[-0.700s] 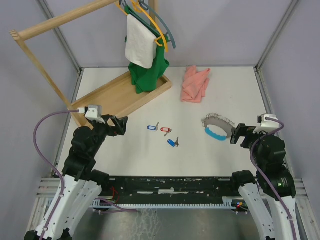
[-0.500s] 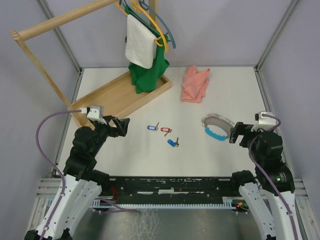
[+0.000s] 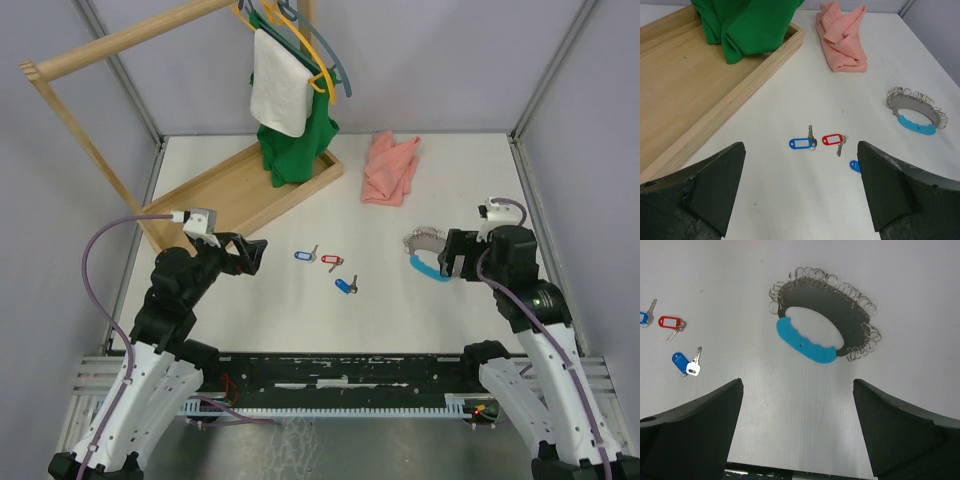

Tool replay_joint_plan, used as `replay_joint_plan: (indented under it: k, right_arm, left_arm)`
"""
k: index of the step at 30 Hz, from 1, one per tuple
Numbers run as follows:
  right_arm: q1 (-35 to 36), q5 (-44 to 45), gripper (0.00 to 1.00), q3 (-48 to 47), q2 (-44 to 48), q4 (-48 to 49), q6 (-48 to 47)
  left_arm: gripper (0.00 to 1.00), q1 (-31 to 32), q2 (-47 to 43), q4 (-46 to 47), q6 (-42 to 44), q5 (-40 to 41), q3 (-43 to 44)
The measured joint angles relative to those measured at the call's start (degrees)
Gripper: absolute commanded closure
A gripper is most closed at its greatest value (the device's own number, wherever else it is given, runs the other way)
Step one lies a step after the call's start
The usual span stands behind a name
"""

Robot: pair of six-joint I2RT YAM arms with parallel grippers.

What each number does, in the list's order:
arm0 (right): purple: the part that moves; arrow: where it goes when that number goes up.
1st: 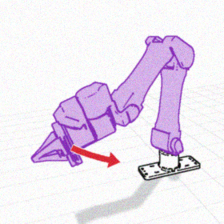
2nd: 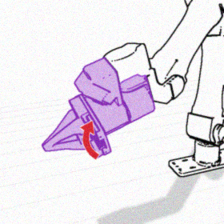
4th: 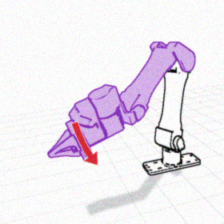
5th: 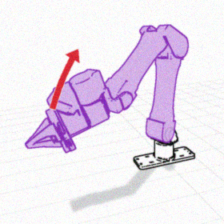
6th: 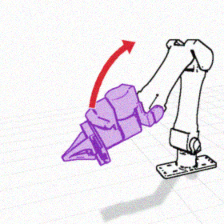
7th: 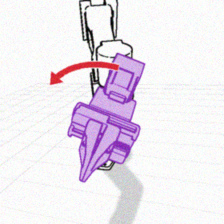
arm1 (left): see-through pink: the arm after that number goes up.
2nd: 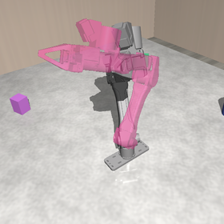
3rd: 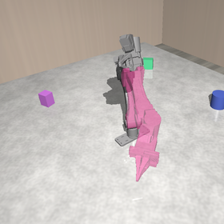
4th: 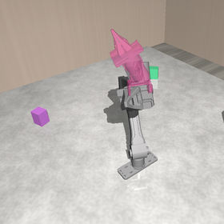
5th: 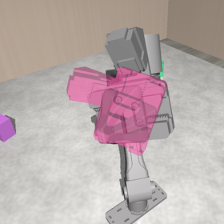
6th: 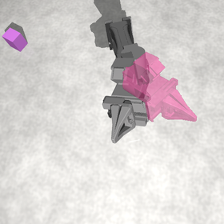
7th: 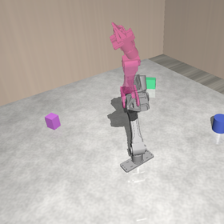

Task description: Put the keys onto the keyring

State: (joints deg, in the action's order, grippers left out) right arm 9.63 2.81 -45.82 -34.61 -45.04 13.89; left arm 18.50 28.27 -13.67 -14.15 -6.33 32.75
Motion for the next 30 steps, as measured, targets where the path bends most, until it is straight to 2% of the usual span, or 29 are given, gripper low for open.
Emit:
replay_joint_plan:
  k: [5, 11, 16, 20, 24, 30]
  right_arm:
    - [0.0, -3.9, 0.02, -0.1, -10.6, 2.6, 1.1]
    - [0.0, -6.1, 0.09, 1.4, -22.3, 10.6, 1.8]
    - [0.0, -7.6, 0.20, 1.5, -33.5, 18.7, 2.1]
    - [0.7, -8.4, 0.25, 1.0, -42.6, 22.8, 2.3]
    - [2.2, -8.4, 0.28, -0.4, -49.5, 25.9, 2.6]
    - [4.6, -8.3, 0.28, -2.1, -54.8, 29.1, 2.8]
  left_arm:
    - [0.01, 0.0, 0.1, -0.4, 0.1, 0.0, 0.0]
    - [0.00, 0.0, 0.3, -1.2, 1.3, 0.0, 0.0]
    - [0.02, 0.0, 1.5, -1.2, 1.7, -0.3, 0.0]
    - [0.02, 0.0, 2.1, -1.2, 2.1, -0.5, 0.0]
    - [0.02, 0.0, 2.8, -1.2, 2.1, -1.3, 0.0]
    - [0.02, 0.0, 3.2, -1.2, 2.1, -1.6, 0.0]
